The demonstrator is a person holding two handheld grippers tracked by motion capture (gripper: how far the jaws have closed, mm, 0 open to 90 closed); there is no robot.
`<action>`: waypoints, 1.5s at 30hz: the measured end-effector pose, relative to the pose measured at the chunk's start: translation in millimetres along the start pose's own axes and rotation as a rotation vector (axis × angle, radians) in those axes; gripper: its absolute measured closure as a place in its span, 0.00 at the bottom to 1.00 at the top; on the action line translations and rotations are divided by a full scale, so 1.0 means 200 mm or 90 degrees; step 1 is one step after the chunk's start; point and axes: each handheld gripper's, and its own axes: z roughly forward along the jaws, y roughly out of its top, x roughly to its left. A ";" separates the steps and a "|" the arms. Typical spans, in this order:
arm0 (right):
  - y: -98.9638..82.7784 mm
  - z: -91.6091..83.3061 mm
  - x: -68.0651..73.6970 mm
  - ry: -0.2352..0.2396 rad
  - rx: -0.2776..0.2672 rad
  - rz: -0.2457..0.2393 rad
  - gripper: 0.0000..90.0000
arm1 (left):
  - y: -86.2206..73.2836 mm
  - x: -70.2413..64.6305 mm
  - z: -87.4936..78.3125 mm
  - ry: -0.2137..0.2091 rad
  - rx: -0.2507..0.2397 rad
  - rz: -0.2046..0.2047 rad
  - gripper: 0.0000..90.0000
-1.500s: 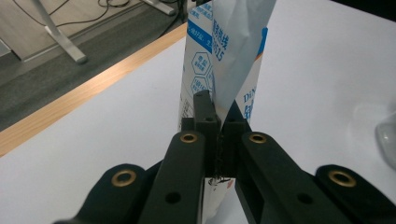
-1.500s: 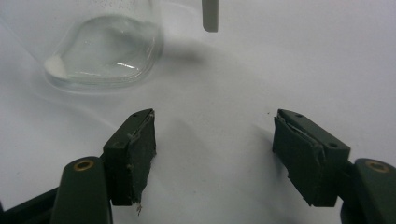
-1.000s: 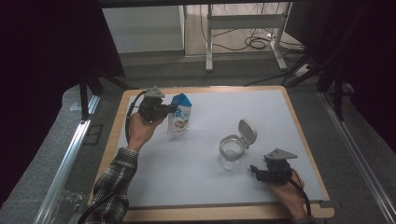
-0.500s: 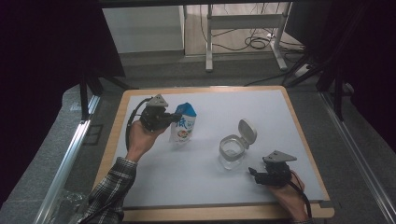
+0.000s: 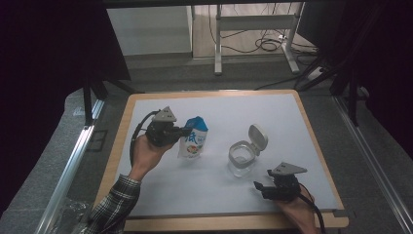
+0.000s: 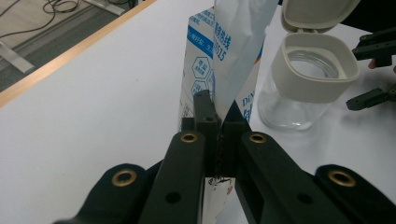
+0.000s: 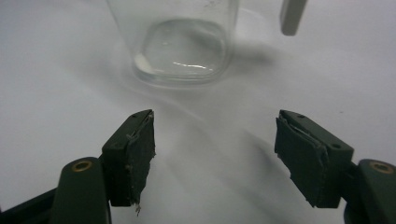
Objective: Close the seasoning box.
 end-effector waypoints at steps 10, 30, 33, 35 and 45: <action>0.02 0.00 0.08 0.020 -0.009 -0.024 0.33 | -0.01 -0.09 0.00 -0.017 0.003 0.006 1.00; 0.10 0.08 0.26 0.079 -0.018 -0.067 0.40 | -0.03 -0.23 -0.02 -0.046 0.005 0.012 1.00; 0.12 0.09 0.29 0.081 -0.022 -0.072 0.40 | -0.02 -0.25 -0.02 -0.047 0.005 0.016 1.00; 0.12 0.11 0.30 0.084 -0.021 -0.078 0.40 | -0.02 -0.26 -0.02 -0.049 0.006 0.016 1.00; 0.16 0.19 0.38 0.100 -0.023 -0.089 0.43 | 0.01 -0.31 -0.02 -0.058 0.009 0.007 1.00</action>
